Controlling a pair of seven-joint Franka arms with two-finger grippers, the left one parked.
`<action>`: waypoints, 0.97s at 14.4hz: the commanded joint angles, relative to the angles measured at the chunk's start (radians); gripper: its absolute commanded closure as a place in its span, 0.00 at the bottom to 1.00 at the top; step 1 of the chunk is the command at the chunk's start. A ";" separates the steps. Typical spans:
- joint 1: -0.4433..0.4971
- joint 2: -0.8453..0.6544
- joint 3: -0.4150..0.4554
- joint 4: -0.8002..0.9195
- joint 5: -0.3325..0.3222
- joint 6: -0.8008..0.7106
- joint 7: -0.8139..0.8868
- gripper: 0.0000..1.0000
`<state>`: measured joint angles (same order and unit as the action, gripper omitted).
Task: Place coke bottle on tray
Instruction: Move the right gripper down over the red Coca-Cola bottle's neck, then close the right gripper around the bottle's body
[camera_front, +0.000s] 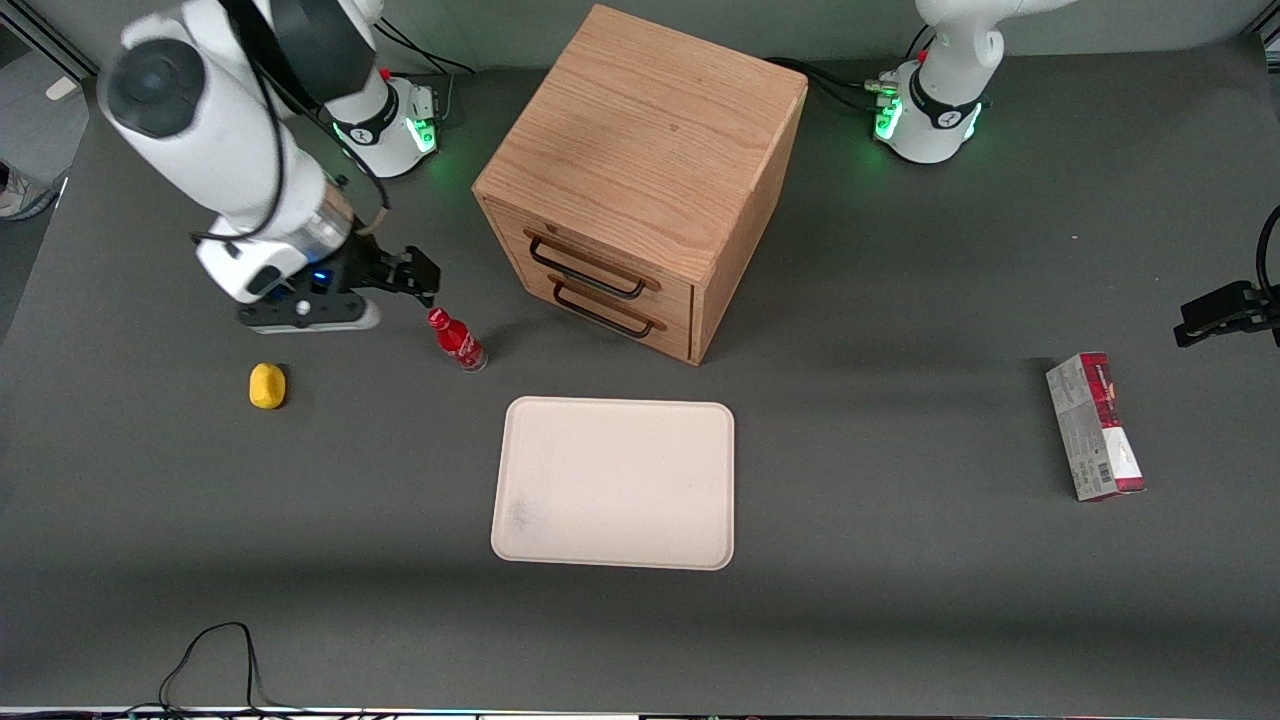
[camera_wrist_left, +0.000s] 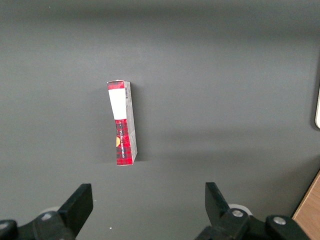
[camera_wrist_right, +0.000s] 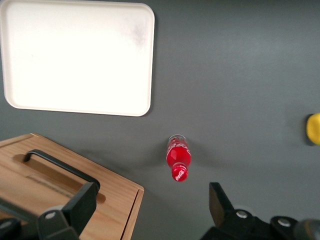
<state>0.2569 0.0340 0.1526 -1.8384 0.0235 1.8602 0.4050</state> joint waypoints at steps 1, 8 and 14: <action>0.009 -0.054 -0.007 -0.190 0.009 0.153 0.009 0.00; 0.009 -0.057 -0.010 -0.499 -0.005 0.532 0.000 0.00; 0.007 -0.045 -0.010 -0.594 -0.005 0.599 -0.002 0.00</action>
<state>0.2570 0.0234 0.1499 -2.3844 0.0217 2.4379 0.4049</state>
